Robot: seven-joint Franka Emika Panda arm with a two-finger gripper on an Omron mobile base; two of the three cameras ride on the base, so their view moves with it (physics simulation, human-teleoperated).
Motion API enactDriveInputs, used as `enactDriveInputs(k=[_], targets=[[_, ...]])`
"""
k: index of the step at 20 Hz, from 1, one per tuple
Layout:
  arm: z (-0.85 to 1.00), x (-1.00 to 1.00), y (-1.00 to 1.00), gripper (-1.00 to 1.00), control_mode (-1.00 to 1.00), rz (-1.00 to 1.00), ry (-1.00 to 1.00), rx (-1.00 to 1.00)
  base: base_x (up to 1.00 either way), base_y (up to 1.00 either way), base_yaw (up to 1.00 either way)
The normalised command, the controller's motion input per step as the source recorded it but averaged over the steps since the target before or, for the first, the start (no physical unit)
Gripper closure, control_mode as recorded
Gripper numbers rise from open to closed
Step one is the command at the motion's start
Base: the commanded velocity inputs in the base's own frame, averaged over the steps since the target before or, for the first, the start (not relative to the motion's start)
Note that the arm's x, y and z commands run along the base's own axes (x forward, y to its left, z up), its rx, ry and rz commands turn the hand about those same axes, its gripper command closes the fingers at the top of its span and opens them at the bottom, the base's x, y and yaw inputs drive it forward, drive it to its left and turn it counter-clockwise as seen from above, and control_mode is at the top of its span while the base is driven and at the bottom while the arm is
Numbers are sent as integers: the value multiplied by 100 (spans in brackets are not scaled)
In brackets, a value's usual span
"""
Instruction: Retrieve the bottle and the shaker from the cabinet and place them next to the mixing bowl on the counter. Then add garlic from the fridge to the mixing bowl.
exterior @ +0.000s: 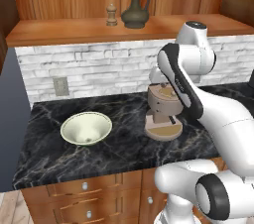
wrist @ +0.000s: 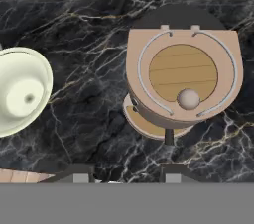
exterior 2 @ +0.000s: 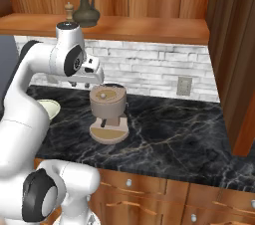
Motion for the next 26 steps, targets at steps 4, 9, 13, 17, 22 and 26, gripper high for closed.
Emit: enactDriveInputs(k=[4,9,13,17,22,26], targets=[[1,-11,-2,-100,-100,0,-18,5,0,0,0],[24,-50,-14,-100,-100,-3,-35,6,0,0,0],[74,-35,0,-100,-100,0,-37,0,0,0,0],[100,-5,0,-100,-100,0,-26,0,0,0,0],[100,0,-1,-100,-100,0,-22,0,0,0,0],[77,0,-9,-100,-100,0,-9,0,0,0,0]])
